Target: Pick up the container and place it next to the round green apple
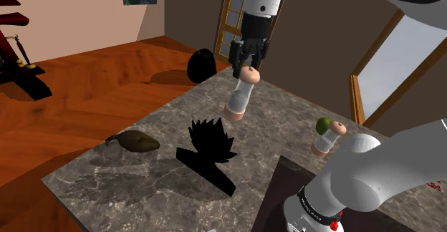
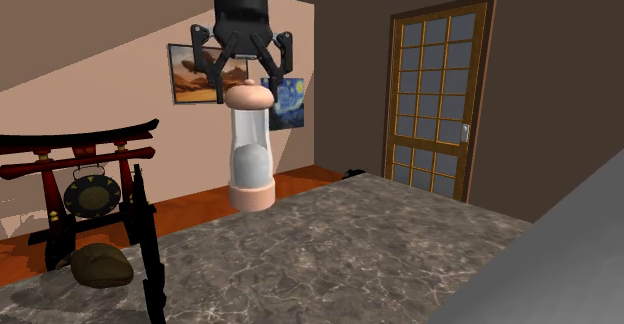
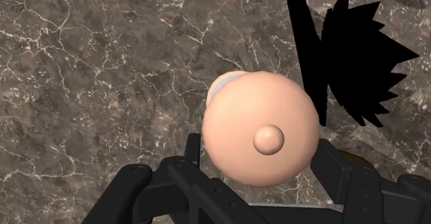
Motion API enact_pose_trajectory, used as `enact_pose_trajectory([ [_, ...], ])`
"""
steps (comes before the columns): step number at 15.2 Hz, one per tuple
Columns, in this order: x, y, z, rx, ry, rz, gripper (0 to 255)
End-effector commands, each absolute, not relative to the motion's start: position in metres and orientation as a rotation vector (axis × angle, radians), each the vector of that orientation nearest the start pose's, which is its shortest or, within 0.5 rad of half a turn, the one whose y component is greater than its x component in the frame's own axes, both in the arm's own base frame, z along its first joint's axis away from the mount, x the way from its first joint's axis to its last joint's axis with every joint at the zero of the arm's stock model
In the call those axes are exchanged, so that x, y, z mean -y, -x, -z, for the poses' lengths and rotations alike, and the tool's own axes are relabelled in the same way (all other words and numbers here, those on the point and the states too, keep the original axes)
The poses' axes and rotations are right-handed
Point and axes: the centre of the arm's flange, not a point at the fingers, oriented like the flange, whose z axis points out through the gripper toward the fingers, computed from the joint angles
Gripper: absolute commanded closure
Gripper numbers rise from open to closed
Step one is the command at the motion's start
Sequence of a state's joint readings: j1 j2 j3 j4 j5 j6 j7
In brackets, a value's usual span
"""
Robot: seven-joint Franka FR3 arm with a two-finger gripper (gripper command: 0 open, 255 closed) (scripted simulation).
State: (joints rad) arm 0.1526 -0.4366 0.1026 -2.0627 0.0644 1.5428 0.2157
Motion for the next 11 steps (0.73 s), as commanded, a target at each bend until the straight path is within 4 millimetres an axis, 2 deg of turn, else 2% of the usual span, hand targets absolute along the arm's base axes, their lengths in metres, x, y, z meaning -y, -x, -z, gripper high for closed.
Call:
enact_pose_trajectory([
  [1, -0.118, -0.392, -0.611, 0.042, 3.137, -0.138, 255],
  [10, -0.118, -0.392, -0.657, 0.042, 3.137, -0.138, 255],
  [11, -0.105, -0.390, -0.657, 0.042, 3.137, -0.138, 255],
])
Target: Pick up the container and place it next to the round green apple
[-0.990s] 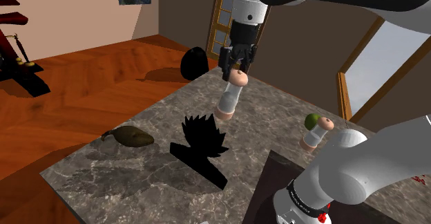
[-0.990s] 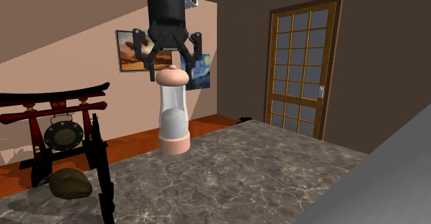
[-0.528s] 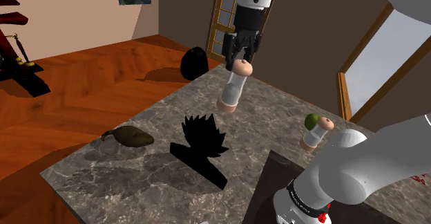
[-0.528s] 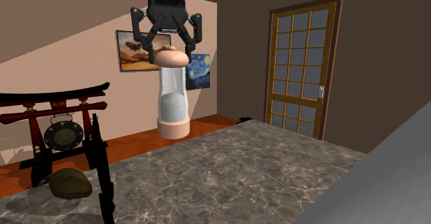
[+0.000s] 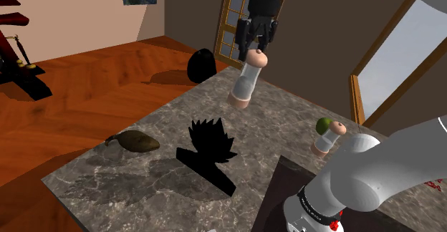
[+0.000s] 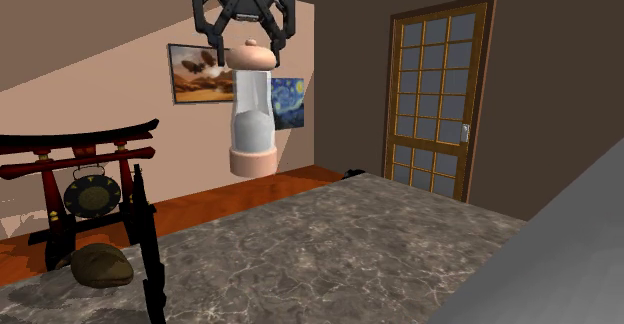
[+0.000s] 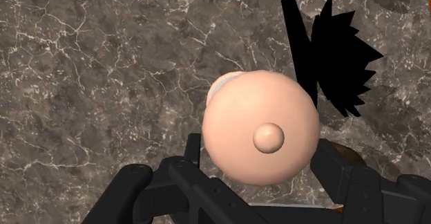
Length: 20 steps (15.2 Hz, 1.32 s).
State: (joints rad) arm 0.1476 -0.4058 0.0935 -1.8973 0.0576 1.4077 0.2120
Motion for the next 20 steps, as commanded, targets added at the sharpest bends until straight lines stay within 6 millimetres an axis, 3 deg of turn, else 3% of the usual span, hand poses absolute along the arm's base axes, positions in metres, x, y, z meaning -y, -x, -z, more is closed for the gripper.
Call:
enact_pose_trajectory([
  [1, -0.092, -0.387, -0.657, 0.042, 3.137, -0.138, 255],
  [20, 0.154, -0.337, -0.657, 0.042, 3.137, -0.138, 255],
])
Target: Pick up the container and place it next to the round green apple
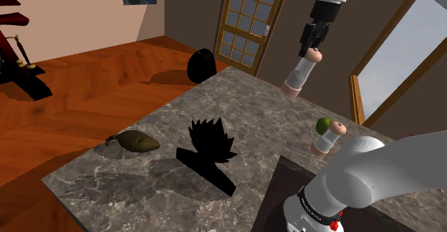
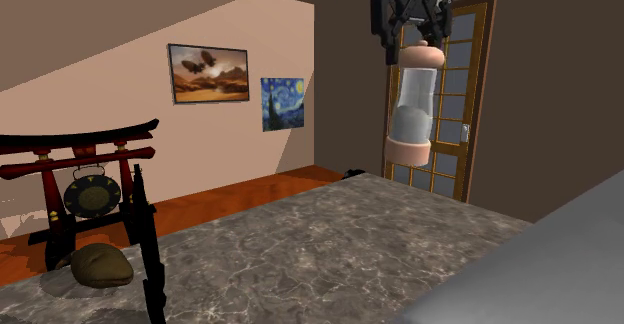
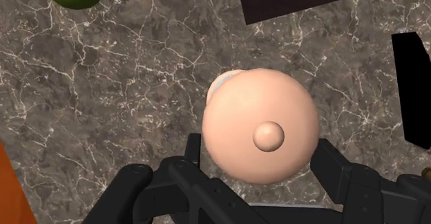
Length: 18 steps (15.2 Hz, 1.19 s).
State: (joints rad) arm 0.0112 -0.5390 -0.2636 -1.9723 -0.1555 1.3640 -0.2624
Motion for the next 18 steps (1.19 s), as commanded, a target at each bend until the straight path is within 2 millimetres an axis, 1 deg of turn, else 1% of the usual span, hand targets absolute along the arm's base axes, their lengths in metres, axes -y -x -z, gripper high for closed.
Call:
enact_pose_trajectory([
  [1, 0.167, -0.334, -0.657, 0.042, 3.137, -0.138, 255],
  [18, 0.387, -0.289, -0.658, 0.042, 3.137, -0.138, 255],
])
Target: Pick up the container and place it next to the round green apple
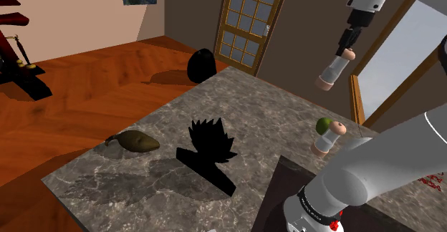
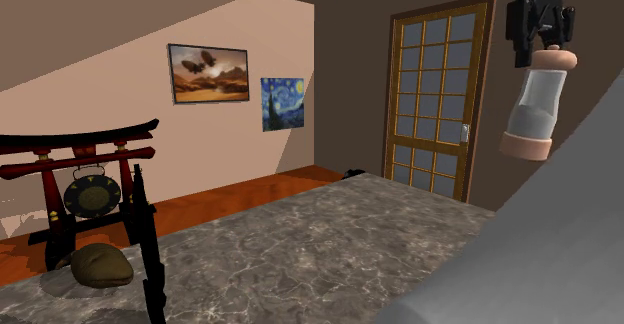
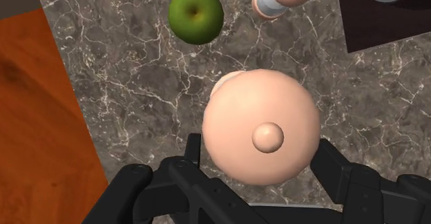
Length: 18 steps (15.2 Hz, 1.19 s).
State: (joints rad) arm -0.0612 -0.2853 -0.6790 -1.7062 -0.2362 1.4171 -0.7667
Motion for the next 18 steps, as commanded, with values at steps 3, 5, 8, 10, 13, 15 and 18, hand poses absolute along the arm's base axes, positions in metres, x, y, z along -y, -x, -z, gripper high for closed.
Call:
enact_pose_trajectory([
  [3, 0.426, -0.281, -0.658, 0.042, 3.137, -0.138, 255],
  [5, 0.452, -0.276, -0.658, 0.042, 3.137, -0.138, 255],
  [8, 0.490, -0.268, -0.658, 0.043, 3.137, -0.138, 255],
  [10, 0.516, -0.263, -0.658, 0.043, 3.137, -0.138, 255],
  [13, 0.555, -0.255, -0.658, 0.043, 3.137, -0.138, 255],
  [15, 0.581, -0.249, -0.659, 0.042, 3.137, -0.138, 255],
  [18, 0.587, -0.248, -0.648, 0.042, 3.137, -0.138, 255],
])
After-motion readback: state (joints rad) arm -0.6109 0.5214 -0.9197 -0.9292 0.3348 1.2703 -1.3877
